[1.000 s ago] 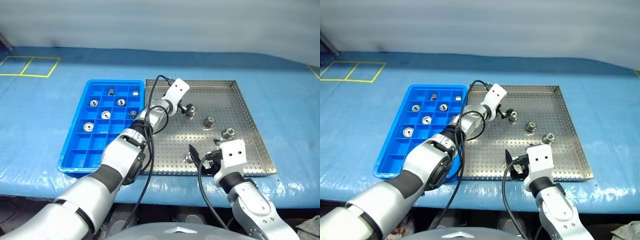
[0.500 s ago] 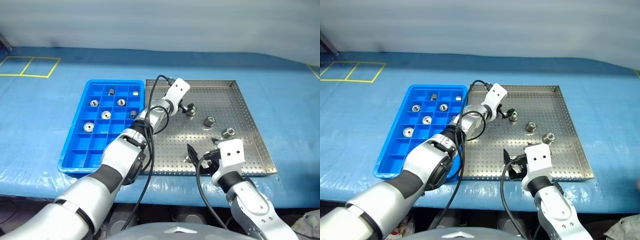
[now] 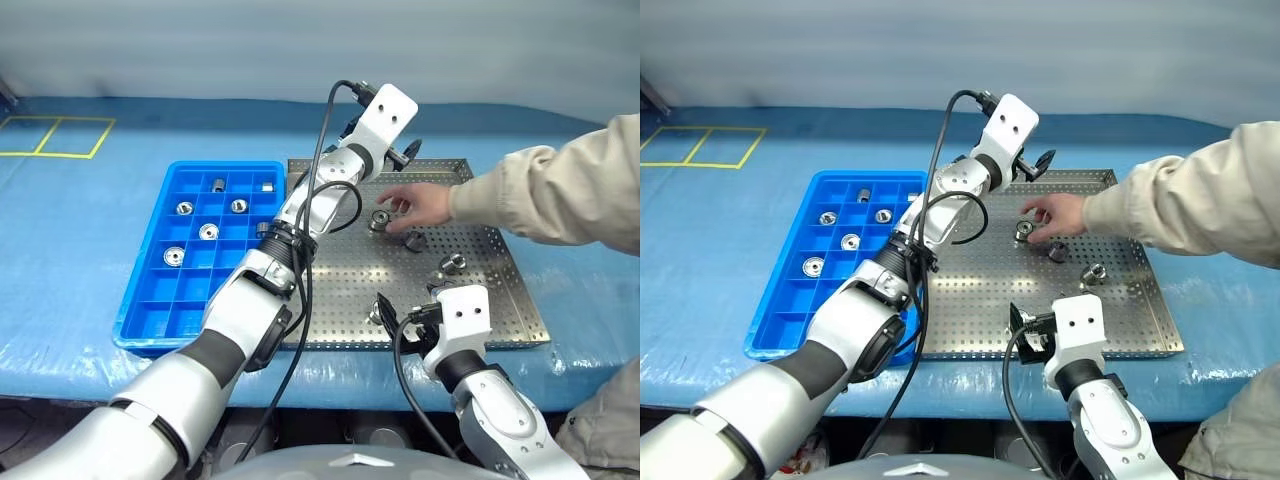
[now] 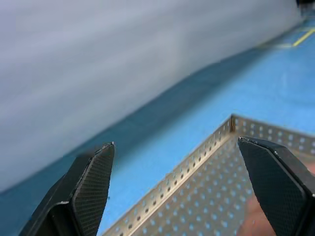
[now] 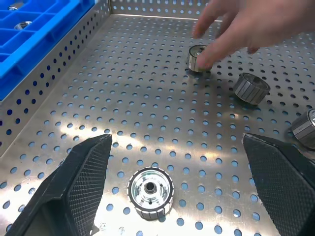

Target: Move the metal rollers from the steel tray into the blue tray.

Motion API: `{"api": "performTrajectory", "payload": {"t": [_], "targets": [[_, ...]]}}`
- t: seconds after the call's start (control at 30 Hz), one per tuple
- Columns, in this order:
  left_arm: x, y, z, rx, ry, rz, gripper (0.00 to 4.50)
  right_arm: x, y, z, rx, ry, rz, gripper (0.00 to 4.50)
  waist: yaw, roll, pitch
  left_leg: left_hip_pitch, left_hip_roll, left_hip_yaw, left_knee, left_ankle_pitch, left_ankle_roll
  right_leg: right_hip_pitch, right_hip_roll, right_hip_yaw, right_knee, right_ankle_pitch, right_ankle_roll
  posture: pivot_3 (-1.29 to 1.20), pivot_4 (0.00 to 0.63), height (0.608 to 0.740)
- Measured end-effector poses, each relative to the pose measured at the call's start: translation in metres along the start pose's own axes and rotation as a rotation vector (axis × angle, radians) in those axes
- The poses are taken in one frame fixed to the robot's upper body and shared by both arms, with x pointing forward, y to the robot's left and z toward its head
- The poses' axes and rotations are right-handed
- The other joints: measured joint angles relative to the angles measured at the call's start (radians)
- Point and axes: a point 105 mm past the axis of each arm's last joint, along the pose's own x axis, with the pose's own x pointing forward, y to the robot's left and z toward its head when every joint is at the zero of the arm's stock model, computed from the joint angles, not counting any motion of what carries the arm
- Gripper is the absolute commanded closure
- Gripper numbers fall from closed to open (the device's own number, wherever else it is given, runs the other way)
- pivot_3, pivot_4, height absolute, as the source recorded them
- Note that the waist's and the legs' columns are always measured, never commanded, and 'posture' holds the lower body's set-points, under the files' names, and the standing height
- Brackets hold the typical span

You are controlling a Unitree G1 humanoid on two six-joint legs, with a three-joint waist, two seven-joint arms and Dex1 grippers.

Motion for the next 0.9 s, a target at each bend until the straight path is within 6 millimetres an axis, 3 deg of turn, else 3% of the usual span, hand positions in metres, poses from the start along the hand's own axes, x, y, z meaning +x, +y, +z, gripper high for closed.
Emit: {"api": "performTrajectory", "payload": {"t": [0.17, 0.47, 0.6, 0.7, 0.9], "targets": [[0.001, -0.002, -0.024, -0.044, 0.093, -0.017, 0.14, 0.002, 0.001, 0.004, -0.005, -0.015, 0.01, 0.0, 0.001, 0.0, 0.0, -0.001, -0.001, 0.001, 0.0, 0.002, 0.002, 0.0, 0.001, 0.0, 0.0, 0.001, 0.002, -0.22, 0.15, 0.74], [-0.001, -0.017, -0.036, -0.02, 0.15, -0.11, 0.14, 0.001, 0.001, 0.001, -0.001, -0.003, 0.005, 0.0, 0.001, 0.0, 0.0, -0.001, -0.001, 0.001, 0.0, 0.001, 0.003, 0.0, 0.0, 0.001, 0.0, 0.003, 0.001, -0.23, 0.15, 0.74], [-0.01, -0.027, -0.066, -0.04, 0.251, -0.192, 0.14, 0.0, 0.0, 0.0, 0.003, -0.001, 0.0, 0.0, -0.001, 0.0, 0.0, -0.001, -0.001, 0.001, 0.0, 0.002, 0.003, 0.0, 0.0, 0.001, 0.0, 0.003, 0.001, -0.23, 0.15, 0.74], [-0.025, -0.023, -0.086, -0.009, 0.33, -0.253, 0.14, -0.001, -0.001, -0.003, 0.007, 0.01, -0.011, 0.0, -0.002, 0.0, 0.0, -0.001, -0.001, 0.002, 0.0, 0.002, 0.002, -0.001, -0.001, 0.003, 0.0, 0.004, -0.001, -0.23, 0.15, 0.74], [-0.054, 0.004, -0.069, 0.117, 0.347, -0.384, 0.14, -0.002, -0.001, -0.003, 0.014, 0.008, -0.02, 0.0, -0.008, 0.001, 0.0, 0.0, 0.0, 0.002, 0.0, 0.002, 0.001, -0.002, -0.002, 0.005, 0.0, 0.004, -0.002, -0.23, 0.15, 0.74]]}}
